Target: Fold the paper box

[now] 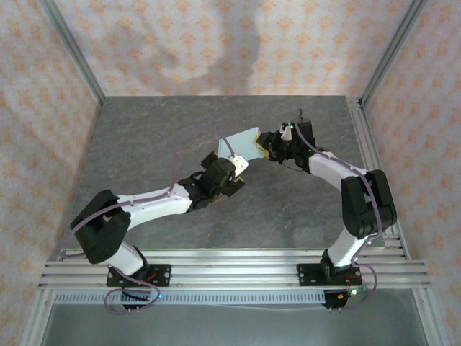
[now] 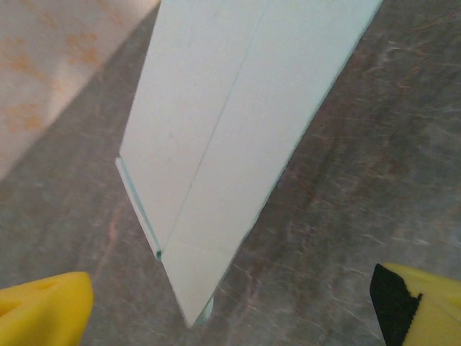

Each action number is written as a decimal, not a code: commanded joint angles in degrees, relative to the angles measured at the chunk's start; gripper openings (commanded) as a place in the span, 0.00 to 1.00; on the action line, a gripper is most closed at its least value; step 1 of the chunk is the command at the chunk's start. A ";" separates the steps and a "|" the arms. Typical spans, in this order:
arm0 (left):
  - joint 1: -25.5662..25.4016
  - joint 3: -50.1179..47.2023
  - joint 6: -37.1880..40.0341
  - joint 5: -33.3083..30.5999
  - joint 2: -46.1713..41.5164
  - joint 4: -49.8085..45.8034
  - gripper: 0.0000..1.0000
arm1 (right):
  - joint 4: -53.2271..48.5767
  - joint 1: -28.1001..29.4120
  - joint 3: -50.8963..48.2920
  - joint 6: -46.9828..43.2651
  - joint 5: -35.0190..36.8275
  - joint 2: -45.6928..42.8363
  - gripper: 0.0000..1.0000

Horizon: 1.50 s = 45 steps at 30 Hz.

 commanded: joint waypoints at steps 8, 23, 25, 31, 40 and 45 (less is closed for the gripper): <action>-3.32 -2.62 14.53 -21.55 7.15 19.43 0.99 | 5.53 -2.57 -5.96 6.38 -7.98 -5.56 0.32; -3.36 -1.33 18.76 -24.08 11.25 24.34 0.94 | -2.41 -2.60 -6.98 4.72 -13.29 -9.15 0.32; -3.41 -0.64 18.91 -24.12 11.44 24.43 0.89 | -5.35 -2.57 -6.98 2.97 -13.53 -9.82 0.32; -3.44 0.06 18.42 -23.08 11.29 24.02 0.73 | -9.08 -2.68 -6.84 0.89 -12.73 -10.88 0.33; -3.68 0.02 15.20 -21.81 9.83 17.69 0.49 | -11.12 -2.66 -5.82 -0.90 -9.58 -10.66 0.41; -3.71 1.47 10.91 -21.95 9.97 12.16 0.47 | -18.49 -2.71 -3.91 -7.08 -5.74 -12.06 0.55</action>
